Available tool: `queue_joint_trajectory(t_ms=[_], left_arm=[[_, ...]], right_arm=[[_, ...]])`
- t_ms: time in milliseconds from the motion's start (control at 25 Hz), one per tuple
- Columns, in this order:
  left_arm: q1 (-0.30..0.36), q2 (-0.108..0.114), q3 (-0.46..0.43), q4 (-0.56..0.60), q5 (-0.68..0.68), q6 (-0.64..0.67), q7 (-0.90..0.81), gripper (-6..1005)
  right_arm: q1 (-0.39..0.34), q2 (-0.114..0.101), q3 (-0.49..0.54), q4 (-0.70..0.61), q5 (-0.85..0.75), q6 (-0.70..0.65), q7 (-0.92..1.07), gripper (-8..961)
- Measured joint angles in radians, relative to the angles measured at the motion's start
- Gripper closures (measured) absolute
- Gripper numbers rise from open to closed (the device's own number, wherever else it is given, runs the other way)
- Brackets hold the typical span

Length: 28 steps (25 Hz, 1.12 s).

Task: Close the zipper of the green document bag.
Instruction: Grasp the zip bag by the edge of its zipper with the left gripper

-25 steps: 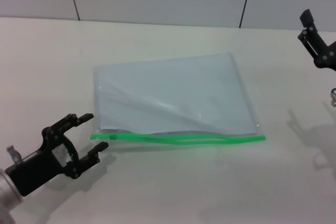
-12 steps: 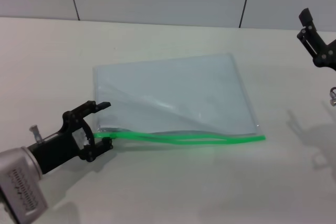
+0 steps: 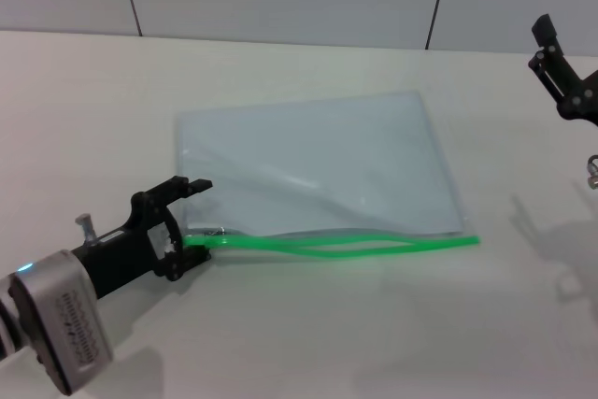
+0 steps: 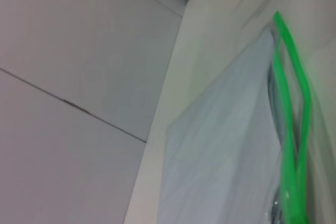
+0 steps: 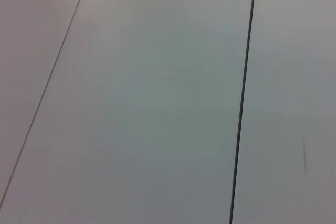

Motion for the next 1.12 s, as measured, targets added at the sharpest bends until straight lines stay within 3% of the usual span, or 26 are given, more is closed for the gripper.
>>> queue_joint_trajectory(t_ms=[320,520,1120], left_arm=[[0.008,-0.003,0.000,0.048,0.015,-0.037,0.074,301],[0.009,-0.003,0.000,0.051,0.025,-0.038,0.103,401],[0.004,-0.006,-0.006,0.081,0.020,-0.039,0.108,891]], right_arm=[[0.000,0.000,0.000,0.000,-0.002,-0.007,0.000,71],[0.000,0.000,0.000,0.000,-0.002,-0.007,0.000,71],[0.000,0.000,0.000,0.001,-0.002,-0.008,0.000,71]])
